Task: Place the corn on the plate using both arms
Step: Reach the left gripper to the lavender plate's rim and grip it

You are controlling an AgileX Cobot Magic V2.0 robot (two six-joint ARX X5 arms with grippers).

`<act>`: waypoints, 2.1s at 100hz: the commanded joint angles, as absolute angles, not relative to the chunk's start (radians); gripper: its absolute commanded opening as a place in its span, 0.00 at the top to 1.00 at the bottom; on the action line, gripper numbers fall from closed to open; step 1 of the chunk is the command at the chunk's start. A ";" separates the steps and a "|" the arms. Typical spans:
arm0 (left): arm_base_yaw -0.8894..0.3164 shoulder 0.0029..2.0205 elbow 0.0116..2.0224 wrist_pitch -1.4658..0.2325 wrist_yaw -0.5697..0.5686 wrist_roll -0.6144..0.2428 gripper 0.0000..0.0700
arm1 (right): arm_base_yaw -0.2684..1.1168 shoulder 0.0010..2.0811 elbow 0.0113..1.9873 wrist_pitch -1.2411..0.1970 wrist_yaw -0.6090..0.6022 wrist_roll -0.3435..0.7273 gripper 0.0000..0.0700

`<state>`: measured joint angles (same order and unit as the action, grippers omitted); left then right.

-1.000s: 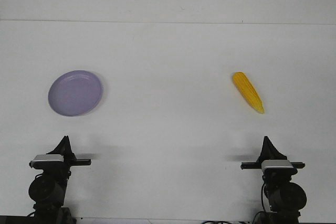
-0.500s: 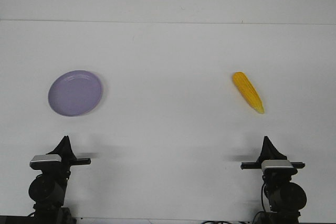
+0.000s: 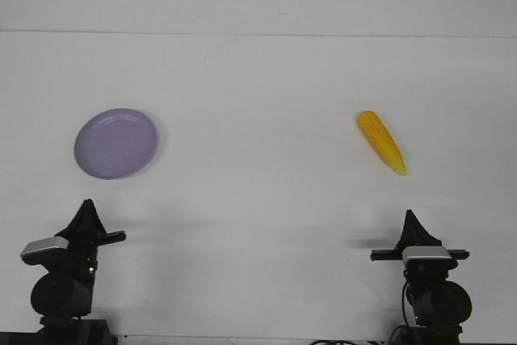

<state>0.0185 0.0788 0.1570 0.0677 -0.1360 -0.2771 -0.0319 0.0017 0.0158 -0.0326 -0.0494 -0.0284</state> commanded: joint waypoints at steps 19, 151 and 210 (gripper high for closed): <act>0.020 0.363 0.506 -0.039 -0.195 -0.168 0.69 | -0.032 0.001 0.013 -0.022 -0.049 -0.016 0.99; 0.390 1.721 1.103 -0.115 0.140 -0.162 0.29 | -0.032 0.001 0.013 -0.022 -0.049 -0.016 0.99; 0.345 1.769 1.103 -0.078 0.128 -0.162 0.70 | -0.032 0.001 0.013 -0.022 -0.049 -0.016 0.99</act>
<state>0.3420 1.7420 1.0840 -0.0761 0.1291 -0.1699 -0.0319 0.0017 0.0158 -0.0326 -0.0494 -0.0284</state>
